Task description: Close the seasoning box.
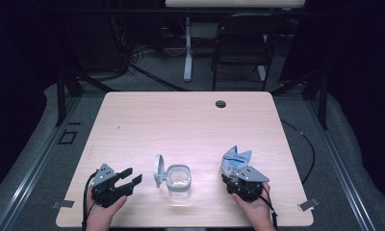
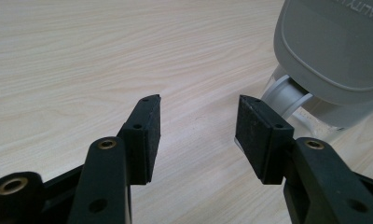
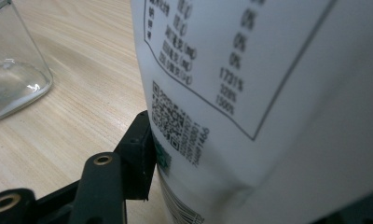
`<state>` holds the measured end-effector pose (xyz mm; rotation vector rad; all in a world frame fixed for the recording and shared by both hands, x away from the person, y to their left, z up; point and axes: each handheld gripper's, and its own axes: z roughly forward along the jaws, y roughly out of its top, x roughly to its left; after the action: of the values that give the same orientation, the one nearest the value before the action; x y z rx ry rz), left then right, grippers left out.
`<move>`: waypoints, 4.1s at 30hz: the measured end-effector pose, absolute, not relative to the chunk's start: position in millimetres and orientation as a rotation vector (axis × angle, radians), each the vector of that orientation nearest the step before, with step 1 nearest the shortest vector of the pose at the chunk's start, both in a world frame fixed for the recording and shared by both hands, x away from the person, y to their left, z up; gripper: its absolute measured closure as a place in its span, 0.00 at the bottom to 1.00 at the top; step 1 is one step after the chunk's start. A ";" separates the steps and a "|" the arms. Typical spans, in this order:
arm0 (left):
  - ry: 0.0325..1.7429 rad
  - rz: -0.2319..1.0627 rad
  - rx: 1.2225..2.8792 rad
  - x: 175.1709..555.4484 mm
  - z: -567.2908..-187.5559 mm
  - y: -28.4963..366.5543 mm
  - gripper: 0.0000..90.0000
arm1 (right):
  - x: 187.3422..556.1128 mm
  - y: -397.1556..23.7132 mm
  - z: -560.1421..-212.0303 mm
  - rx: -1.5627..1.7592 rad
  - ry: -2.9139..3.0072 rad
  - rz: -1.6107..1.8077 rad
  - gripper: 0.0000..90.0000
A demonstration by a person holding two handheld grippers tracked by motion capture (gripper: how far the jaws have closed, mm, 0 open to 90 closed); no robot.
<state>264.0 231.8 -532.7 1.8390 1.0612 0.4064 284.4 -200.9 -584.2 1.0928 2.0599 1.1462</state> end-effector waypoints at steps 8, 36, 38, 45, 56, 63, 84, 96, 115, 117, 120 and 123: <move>1.057 0.408 1.843 264.6 -533.0 232.0 0.56 | 284.1 -200.5 -584.1 1.096 2.060 1.141 0.49; 1.062 0.409 1.847 264.6 -532.7 233.1 0.56 | 284.1 -200.2 -583.8 1.083 2.084 1.129 0.51; 1.062 0.412 1.843 264.9 -533.1 233.0 0.56 | 284.2 -200.0 -583.7 1.078 2.086 1.131 0.51; 1.062 0.411 1.845 264.9 -533.1 232.8 0.56 | 284.0 -198.8 -579.7 1.063 2.098 1.117 0.51; 1.063 0.411 1.841 263.3 -533.1 233.6 0.56 | 288.2 -194.0 -568.8 0.995 2.080 1.086 0.51; 1.069 0.409 1.855 262.5 -532.8 236.4 0.56 | 294.3 -192.6 -565.6 0.935 2.088 1.053 0.51; 1.076 0.410 1.837 262.2 -534.3 236.0 0.56 | 301.9 -172.9 -558.2 0.688 2.095 1.013 0.51; 1.076 0.403 1.847 261.9 -535.0 236.3 0.56 | 300.6 -165.1 -548.5 0.604 2.088 0.975 0.51; 1.078 0.400 1.850 262.1 -536.5 236.0 0.56 | 297.9 -159.7 -537.4 0.490 2.022 0.856 0.51; 1.078 0.399 1.852 262.2 -536.6 235.7 0.56 | 296.8 -157.9 -536.7 0.468 2.008 0.836 0.51; 1.078 0.398 1.851 262.2 -536.7 235.7 0.56 | 295.8 -156.3 -535.1 0.446 1.991 0.817 0.51; 1.078 0.398 1.846 262.4 -537.1 235.8 0.56 | 295.3 -155.2 -534.8 0.423 1.984 0.805 0.52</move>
<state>262.4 235.8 -537.1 1.8459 1.0782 0.3976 295.3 -155.2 -534.8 0.4227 1.9844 0.8053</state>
